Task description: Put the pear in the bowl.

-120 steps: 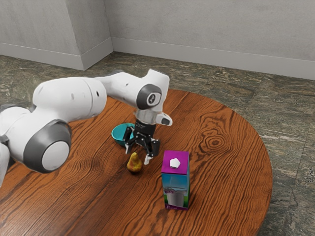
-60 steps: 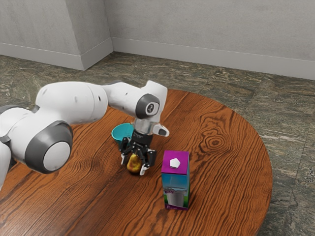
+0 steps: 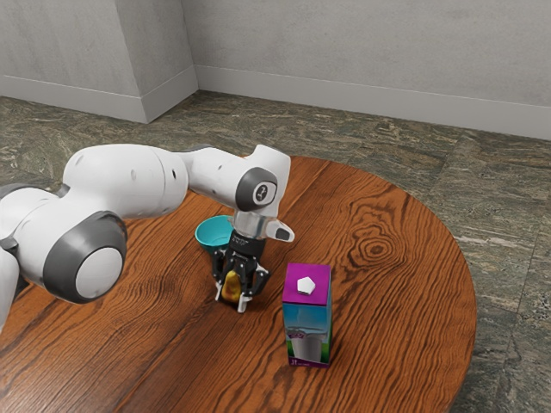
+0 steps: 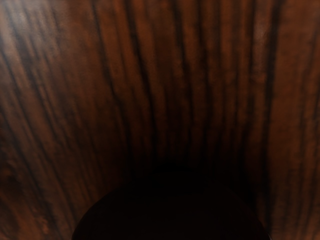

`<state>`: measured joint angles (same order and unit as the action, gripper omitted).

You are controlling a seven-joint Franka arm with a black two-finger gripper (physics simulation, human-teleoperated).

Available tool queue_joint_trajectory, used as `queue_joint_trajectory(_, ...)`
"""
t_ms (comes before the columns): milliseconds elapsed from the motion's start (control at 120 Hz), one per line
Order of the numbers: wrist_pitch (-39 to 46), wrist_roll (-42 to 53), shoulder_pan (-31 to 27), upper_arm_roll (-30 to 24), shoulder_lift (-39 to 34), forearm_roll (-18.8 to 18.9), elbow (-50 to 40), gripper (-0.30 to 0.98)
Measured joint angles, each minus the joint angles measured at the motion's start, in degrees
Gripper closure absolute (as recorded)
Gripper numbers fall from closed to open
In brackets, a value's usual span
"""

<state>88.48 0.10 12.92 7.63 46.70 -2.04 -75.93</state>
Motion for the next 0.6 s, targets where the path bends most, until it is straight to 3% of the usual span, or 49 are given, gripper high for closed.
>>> queue_joint_trajectory(183,-0.3,0.2,0.0,-0.1,-0.4,1.5,0.1,0.63)
queue_joint_trajectory(392,-1.5,0.0,0.0,0.2,-2.1,2.2,0.4,0.73)
queue_joint_trajectory(525,-2.6,-0.1,0.1,0.4,-3.6,2.8,0.7,0.63)
queue_joint_trajectory(600,-3.2,-0.1,0.2,0.5,-4.2,3.0,0.7,0.64)
